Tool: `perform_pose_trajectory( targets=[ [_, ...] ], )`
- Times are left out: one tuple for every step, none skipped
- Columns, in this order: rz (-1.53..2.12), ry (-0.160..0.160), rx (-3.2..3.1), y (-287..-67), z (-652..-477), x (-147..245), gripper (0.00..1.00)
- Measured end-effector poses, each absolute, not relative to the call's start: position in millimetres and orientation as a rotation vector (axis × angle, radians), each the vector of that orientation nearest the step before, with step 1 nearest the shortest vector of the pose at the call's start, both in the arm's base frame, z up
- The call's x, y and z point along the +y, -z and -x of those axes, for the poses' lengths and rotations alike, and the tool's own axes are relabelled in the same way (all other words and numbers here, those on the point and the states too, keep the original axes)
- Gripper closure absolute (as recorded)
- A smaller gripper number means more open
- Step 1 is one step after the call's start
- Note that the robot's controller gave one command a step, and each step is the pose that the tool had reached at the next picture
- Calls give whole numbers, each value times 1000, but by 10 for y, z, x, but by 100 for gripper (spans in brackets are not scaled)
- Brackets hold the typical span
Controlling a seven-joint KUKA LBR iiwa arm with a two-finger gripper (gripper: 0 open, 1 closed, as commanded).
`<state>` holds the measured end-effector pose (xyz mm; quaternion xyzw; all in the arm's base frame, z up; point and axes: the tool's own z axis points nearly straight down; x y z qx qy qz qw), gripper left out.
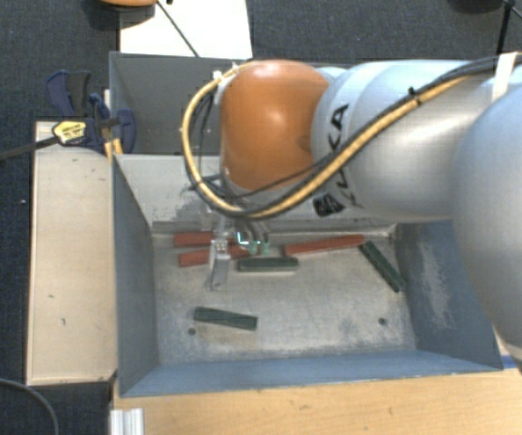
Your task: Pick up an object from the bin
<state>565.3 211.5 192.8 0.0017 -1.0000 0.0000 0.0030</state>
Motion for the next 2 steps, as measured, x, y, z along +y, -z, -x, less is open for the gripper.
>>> perform_pose_trajectory(
  targets=[
    [2,3,-3144,-1977,-5672,2105,0],
    [-109,4,-3147,-1483,-5689,2064,0]
  ],
)
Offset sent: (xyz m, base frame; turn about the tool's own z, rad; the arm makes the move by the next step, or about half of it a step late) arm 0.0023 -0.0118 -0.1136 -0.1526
